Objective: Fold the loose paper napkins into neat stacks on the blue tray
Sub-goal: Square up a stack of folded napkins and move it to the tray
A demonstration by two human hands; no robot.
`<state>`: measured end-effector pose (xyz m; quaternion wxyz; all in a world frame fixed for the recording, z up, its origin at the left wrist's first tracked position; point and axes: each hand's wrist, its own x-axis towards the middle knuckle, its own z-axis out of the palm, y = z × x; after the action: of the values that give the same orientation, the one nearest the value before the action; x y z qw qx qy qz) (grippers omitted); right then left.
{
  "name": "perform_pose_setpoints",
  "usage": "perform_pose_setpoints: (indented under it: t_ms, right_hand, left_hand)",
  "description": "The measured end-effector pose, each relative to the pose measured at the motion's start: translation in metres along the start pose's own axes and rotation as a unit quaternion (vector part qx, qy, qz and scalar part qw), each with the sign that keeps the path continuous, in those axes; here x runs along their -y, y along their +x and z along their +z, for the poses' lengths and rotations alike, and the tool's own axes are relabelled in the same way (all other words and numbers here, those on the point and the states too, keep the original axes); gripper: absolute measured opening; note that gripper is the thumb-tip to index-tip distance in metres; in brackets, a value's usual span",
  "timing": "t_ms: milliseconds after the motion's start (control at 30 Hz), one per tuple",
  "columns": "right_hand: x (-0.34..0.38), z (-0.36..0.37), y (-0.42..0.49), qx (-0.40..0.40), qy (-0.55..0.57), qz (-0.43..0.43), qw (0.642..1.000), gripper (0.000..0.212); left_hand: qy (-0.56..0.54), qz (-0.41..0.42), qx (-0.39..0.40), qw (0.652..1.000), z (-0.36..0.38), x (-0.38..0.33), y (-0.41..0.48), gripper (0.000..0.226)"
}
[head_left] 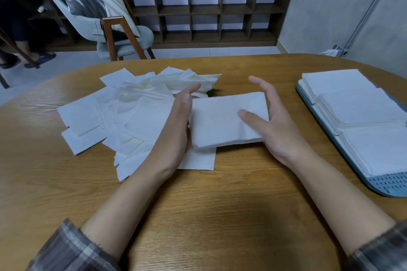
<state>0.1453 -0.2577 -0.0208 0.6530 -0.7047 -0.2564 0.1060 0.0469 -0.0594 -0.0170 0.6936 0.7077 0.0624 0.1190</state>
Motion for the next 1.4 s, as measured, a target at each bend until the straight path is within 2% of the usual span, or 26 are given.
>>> perform_pose_setpoints:
  t_ms: [33, 100, 200, 333, 400, 500, 567, 700, 800, 900, 1033, 1200, 1400]
  right_hand:
    - [-0.001, 0.001, 0.0, -0.006, -0.06, -0.012, 0.998, 0.068]
    - [0.0, 0.002, -0.001, -0.003, -0.103, -0.028, 0.994, 0.067]
    - [0.003, 0.002, -0.003, 0.029, -0.084, -0.031, 0.996, 0.07]
    - [0.003, 0.004, -0.004, 0.052, -0.058, -0.023, 0.997, 0.08]
    - [0.003, 0.003, -0.003, 0.067, -0.003, -0.012, 0.998, 0.079]
    - [0.003, -0.002, -0.001, 0.109, 0.064, 0.005, 0.992, 0.055]
    - [0.002, -0.003, -0.001, 0.115, 0.048, 0.005, 0.992, 0.034]
    - [-0.003, -0.004, 0.0, 0.039, -0.064, -0.015, 0.997, 0.02]
    - [-0.007, -0.01, 0.005, -0.048, -0.093, -0.008, 0.994, 0.022]
    - [-0.011, -0.013, 0.007, -0.088, -0.111, 0.003, 0.99, 0.026]
    - [-0.014, -0.012, 0.008, -0.081, -0.106, 0.015, 0.991, 0.028]
    - [-0.015, -0.011, 0.008, -0.079, -0.104, 0.016, 0.991, 0.027]
    - [-0.016, -0.011, 0.008, -0.081, -0.114, 0.012, 0.99, 0.026]
  left_hand:
    - [0.038, 0.021, 0.009, 0.999, 0.0, 0.0, -0.002, 0.045]
    - [0.086, 0.057, 0.019, 0.994, 0.001, -0.002, -0.005, 0.05]
    - [0.097, 0.088, 0.022, 0.991, 0.001, -0.001, -0.007, 0.06]
    - [0.147, 0.105, 0.002, 0.984, -0.004, 0.005, -0.004, 0.056]
    - [0.154, 0.112, -0.024, 0.981, -0.005, 0.007, -0.002, 0.052]
    - [0.147, 0.109, -0.036, 0.982, -0.007, 0.009, 0.0, 0.05]
    - [0.157, 0.113, -0.023, 0.981, -0.008, 0.006, -0.001, 0.053]
    - [0.173, 0.121, 0.044, 0.977, -0.006, 0.001, -0.004, 0.078]
    - [0.29, 0.124, 0.068, 0.946, -0.011, 0.004, -0.004, 0.092]
    - [0.387, 0.128, 0.129, 0.904, -0.019, 0.004, -0.003, 0.07]
    - [0.44, 0.072, 0.186, 0.876, -0.028, -0.002, -0.003, 0.041]
    - [0.431, 0.082, 0.16, 0.884, -0.03, -0.001, -0.003, 0.015]
    - [0.355, 0.101, 0.112, 0.923, -0.028, 0.0, -0.005, 0.012]
